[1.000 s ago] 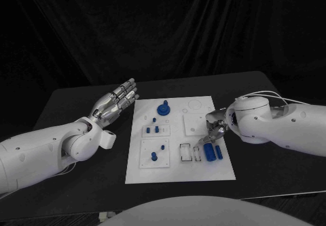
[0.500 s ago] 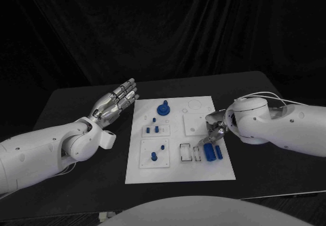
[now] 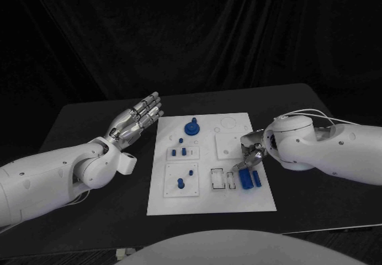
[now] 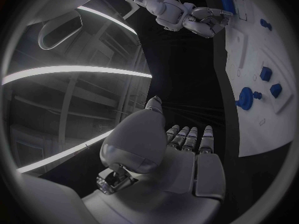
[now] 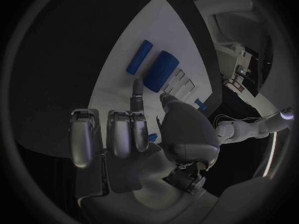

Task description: Assemble the parts on the task board

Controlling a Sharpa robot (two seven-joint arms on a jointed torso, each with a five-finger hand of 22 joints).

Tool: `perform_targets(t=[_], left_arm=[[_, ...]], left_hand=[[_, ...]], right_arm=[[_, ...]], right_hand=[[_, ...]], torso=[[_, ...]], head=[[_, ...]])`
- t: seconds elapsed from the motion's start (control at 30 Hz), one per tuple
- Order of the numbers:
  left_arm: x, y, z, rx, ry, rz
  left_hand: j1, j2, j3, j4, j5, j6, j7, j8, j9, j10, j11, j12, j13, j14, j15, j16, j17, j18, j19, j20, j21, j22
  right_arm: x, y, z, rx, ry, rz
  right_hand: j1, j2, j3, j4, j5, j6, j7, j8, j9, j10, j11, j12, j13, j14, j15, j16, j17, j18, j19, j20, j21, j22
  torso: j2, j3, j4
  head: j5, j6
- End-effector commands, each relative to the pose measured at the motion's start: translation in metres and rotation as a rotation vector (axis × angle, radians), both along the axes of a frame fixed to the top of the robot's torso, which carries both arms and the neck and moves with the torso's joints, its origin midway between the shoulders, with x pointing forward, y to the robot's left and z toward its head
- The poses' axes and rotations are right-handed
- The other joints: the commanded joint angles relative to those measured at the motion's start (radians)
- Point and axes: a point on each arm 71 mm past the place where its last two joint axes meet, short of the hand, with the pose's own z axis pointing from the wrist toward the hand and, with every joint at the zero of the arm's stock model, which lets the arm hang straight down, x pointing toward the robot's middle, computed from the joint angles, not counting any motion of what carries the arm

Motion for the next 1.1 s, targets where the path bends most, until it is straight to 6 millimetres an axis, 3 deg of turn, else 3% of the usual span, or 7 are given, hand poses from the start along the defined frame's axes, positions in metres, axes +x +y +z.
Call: perform_targets(t=[0.03,0.6,0.83,0.97,1.1], left_arm=[[-0.0007,-0.0017,0.0011,-0.022,-0.007,-0.009],[-0.0006,-0.0028,0.0003,-0.019,0.002,-0.015],[-0.0008,-0.0029,0.0001,-0.018,0.005,-0.016],[-0.0008,-0.0028,0.0000,-0.017,0.006,-0.016],[-0.0007,-0.0028,-0.0003,-0.016,0.008,-0.017]], left_hand=[[0.011,-0.001,0.007,0.001,0.005,0.006,0.002,0.006,0.001,-0.001,0.006,0.006,0.001,0.003,0.007,-0.004,-0.001,0.012,0.002,0.008,0.000,0.001],[0.014,-0.002,0.008,-0.001,0.008,0.006,0.004,0.006,0.001,-0.001,0.007,0.006,0.001,0.003,0.008,-0.004,-0.001,0.011,0.002,0.009,0.000,0.002],[0.017,-0.003,0.009,-0.001,0.009,0.006,0.005,0.006,0.001,-0.002,0.009,0.006,0.001,0.003,0.010,-0.004,-0.001,0.011,0.002,0.010,0.000,0.002],[0.018,-0.004,0.009,-0.001,0.009,0.006,0.005,0.006,0.001,-0.002,0.010,0.006,0.001,0.003,0.011,-0.004,-0.001,0.011,0.002,0.011,0.000,0.002],[0.019,-0.004,0.010,-0.001,0.009,0.006,0.005,0.006,0.001,-0.002,0.010,0.006,0.001,0.003,0.011,-0.004,-0.001,0.011,0.002,0.012,0.000,0.002]], right_arm=[[-0.0007,-0.0009,-0.0022,0.001,0.004,-0.018],[-0.0030,-0.0019,-0.0066,-0.015,0.034,-0.013],[-0.0042,-0.0014,-0.0070,-0.017,0.042,-0.009],[-0.0048,-0.0013,-0.0072,-0.019,0.047,-0.007],[-0.0053,-0.0016,-0.0073,-0.019,0.050,-0.007]], right_hand=[[0.016,-0.001,0.005,0.001,0.010,-0.008,0.000,0.006,0.005,0.106,0.001,0.003,0.263,0.085,-0.002,-0.006,0.168,0.002,0.088,-0.006,-0.004,0.251],[-0.006,-0.017,-0.007,0.007,0.041,-0.038,0.006,-0.003,0.032,0.106,0.005,0.003,0.263,0.080,0.002,-0.017,0.143,0.006,0.081,-0.003,-0.019,0.245],[-0.030,-0.022,-0.011,0.007,0.025,-0.050,0.009,-0.008,0.042,0.106,0.008,0.003,0.263,0.079,0.005,-0.021,0.135,0.007,0.078,0.000,-0.024,0.243],[-0.053,-0.031,-0.014,0.008,-0.019,-0.061,0.010,-0.012,0.054,0.106,0.008,0.003,0.263,0.077,0.010,-0.024,0.127,0.008,0.077,0.004,-0.028,0.241],[-0.062,-0.036,-0.016,0.009,-0.035,-0.066,0.010,-0.014,0.059,0.106,0.007,0.003,0.263,0.074,0.014,-0.032,0.108,0.010,0.073,0.007,-0.035,0.239]], torso=[[0.000,0.0001,-0.0001],[0.000,0.0000,0.0000],[0.000,0.0000,0.0000],[0.000,-0.0001,0.0000],[0.000,0.0000,0.0002]], head=[[0.001,0.000],[0.004,0.000],[0.008,0.000],[0.009,0.000],[0.009,0.000]])
